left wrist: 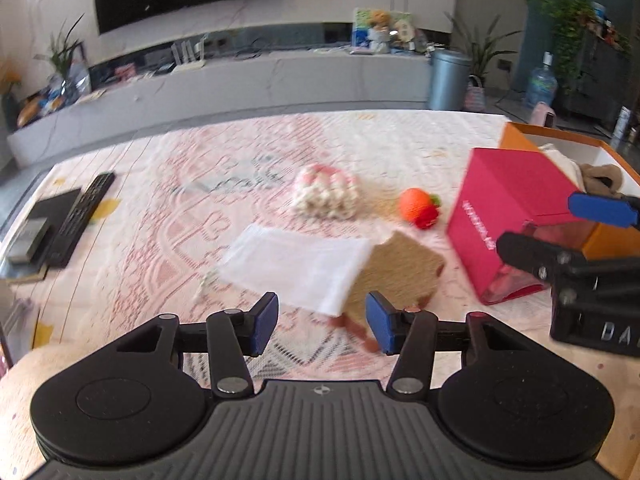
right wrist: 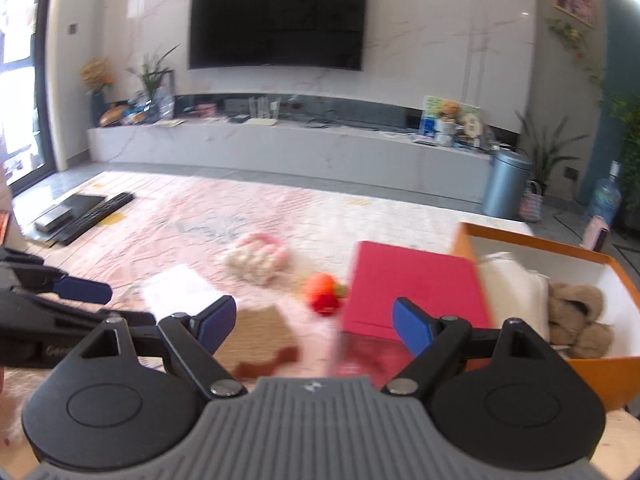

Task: Organize soft objects
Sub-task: 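Grasp the cloud-shaped coir mat with the right tool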

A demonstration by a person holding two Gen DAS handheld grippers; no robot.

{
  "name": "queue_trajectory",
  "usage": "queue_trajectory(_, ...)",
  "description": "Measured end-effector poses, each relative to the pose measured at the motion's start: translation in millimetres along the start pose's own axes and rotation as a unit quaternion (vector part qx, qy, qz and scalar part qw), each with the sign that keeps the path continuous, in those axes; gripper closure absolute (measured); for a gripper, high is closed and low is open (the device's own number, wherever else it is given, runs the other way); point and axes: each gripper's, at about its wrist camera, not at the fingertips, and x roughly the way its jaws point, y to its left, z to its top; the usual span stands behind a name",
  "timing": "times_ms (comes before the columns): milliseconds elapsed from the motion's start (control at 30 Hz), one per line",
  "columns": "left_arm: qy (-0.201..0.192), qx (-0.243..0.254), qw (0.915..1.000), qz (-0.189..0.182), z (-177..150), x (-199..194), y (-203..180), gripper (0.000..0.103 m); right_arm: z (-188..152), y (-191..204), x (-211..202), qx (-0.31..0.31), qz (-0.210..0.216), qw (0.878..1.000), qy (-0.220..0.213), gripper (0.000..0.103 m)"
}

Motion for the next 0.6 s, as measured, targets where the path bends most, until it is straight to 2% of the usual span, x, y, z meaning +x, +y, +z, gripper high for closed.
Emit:
queue_trajectory(133, 0.025, -0.053, 0.9983, -0.003, -9, 7, 25, 0.046, -2, 26, 19, -0.036, 0.014, 0.999, 0.017, 0.02)
queue_trajectory(267, 0.053, -0.092, 0.9943, -0.004, -14, 19, 38, 0.05, -3, 39, 39, -0.047, 0.027, 0.997, 0.046, 0.021)
queue_trajectory(367, 0.061, -0.113, 0.9916, -0.01, -16, 24, 43, 0.051, -3, 46, 54, -0.042, 0.03, 0.997, 0.065, 0.022)
queue_trajectory(467, 0.076, -0.125, 0.9892, 0.002, -16, 30, 46, 0.061, -6, 51, 66, -0.033, 0.037, 0.995, 0.084, 0.022)
queue_trajectory(600, 0.08, -0.154, 0.9849, 0.001, -15, 34, 55, 0.062, -14, 54, 81, -0.032, 0.038, 0.993, 0.11, 0.022)
